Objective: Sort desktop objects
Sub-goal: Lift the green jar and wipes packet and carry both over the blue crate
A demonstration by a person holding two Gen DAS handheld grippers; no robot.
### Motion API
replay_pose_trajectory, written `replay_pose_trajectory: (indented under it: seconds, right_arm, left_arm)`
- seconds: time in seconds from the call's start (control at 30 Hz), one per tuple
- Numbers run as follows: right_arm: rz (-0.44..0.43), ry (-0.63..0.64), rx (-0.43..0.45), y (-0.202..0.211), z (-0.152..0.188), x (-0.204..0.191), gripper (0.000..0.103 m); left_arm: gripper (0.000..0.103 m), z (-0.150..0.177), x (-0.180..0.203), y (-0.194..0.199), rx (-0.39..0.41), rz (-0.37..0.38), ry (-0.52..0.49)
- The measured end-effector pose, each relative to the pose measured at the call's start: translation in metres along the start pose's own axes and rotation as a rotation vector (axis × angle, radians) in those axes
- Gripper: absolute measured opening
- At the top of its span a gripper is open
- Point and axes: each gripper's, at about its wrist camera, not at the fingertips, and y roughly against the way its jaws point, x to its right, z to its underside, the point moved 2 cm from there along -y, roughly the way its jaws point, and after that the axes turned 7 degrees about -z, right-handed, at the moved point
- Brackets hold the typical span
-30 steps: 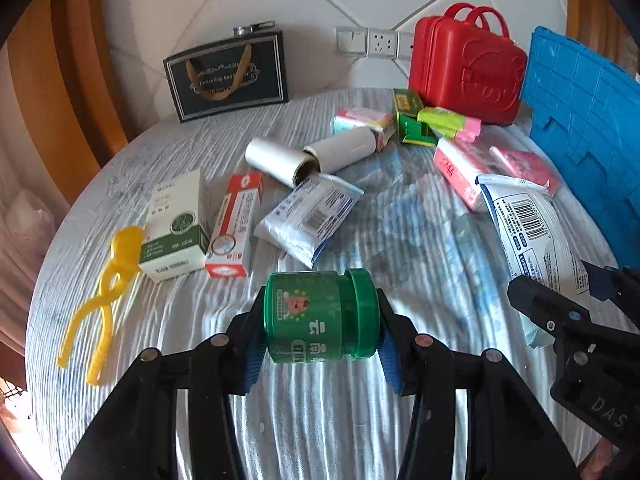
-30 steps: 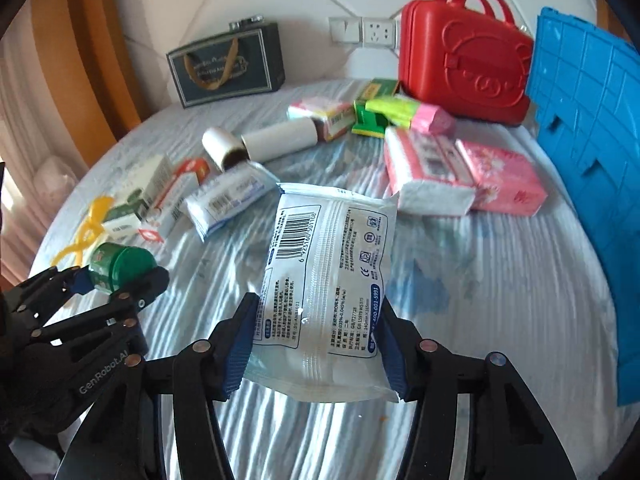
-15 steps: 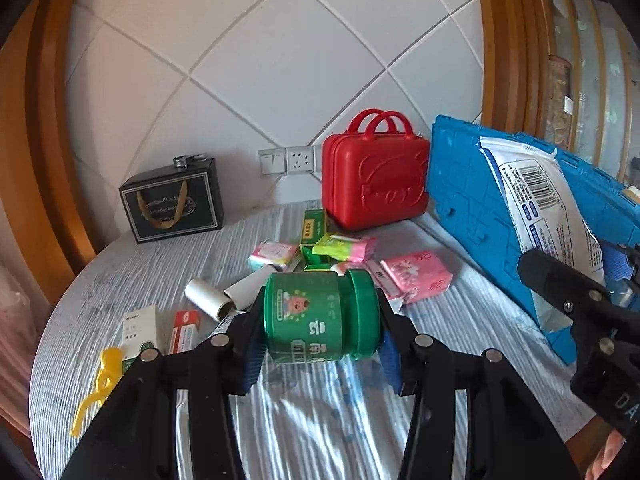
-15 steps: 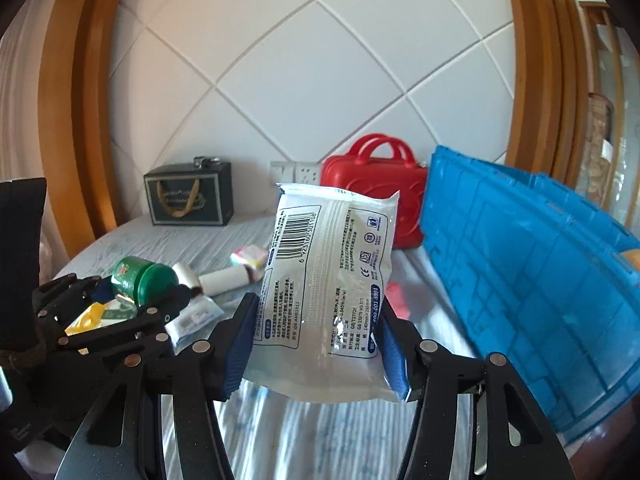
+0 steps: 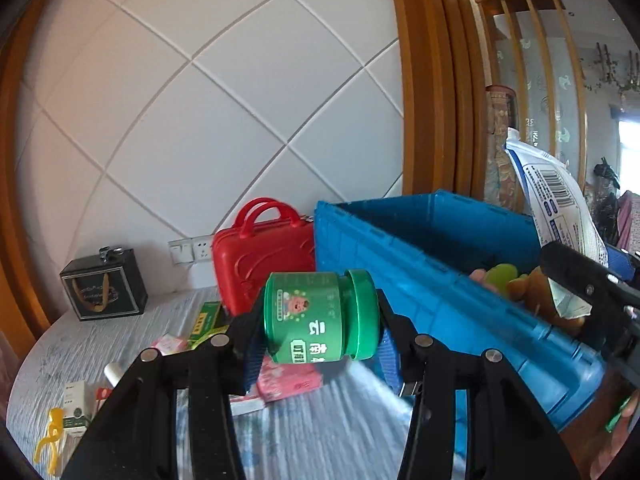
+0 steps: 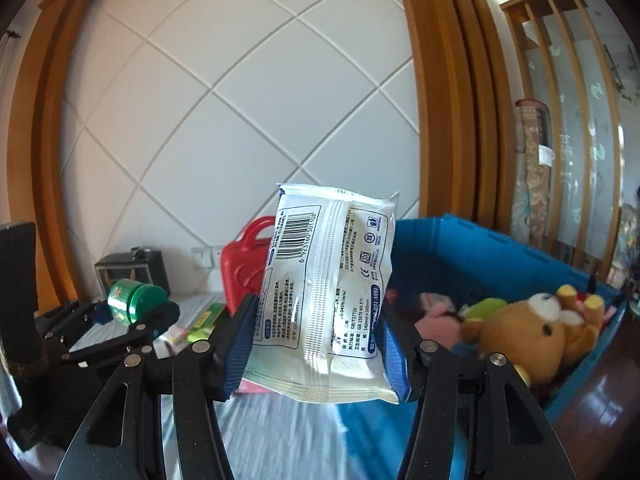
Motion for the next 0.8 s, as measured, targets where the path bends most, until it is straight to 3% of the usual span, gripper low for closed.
replay_pose_trajectory:
  seconds: [0.13,0.27,0.37,0.57,0.8]
  right_arm:
    - [0.054,0.024,0.021,0.014,-0.019,0.082,0.056]
    - [0.105,0.031,-0.029,0.004,-0.027,0.153,0.056]
    - [0.12,0.03,-0.054,-0.001,-0.028,0.194,0.056]
    - [0.133,0.041,-0.119,-0.016,-0.018,0.241,0.057]
    - [0.12,0.049,-0.148,-0.035,-0.008,0.259,0.059]
  left_arm:
    - [0.047,-0.037,0.093,-0.007,0.002,0.077,-0.011]
    - [0.047,-0.05,0.165,-0.017,-0.096,0.153,-0.028]
    - [0.047,-0.045,0.203,-0.02,-0.16,0.169,-0.042]
    - [0.047,-0.034,0.239,-0.033,-0.238,0.107,-0.087]
    - [0.047,-0.036,0.236,-0.043,-0.25,0.056,-0.064]
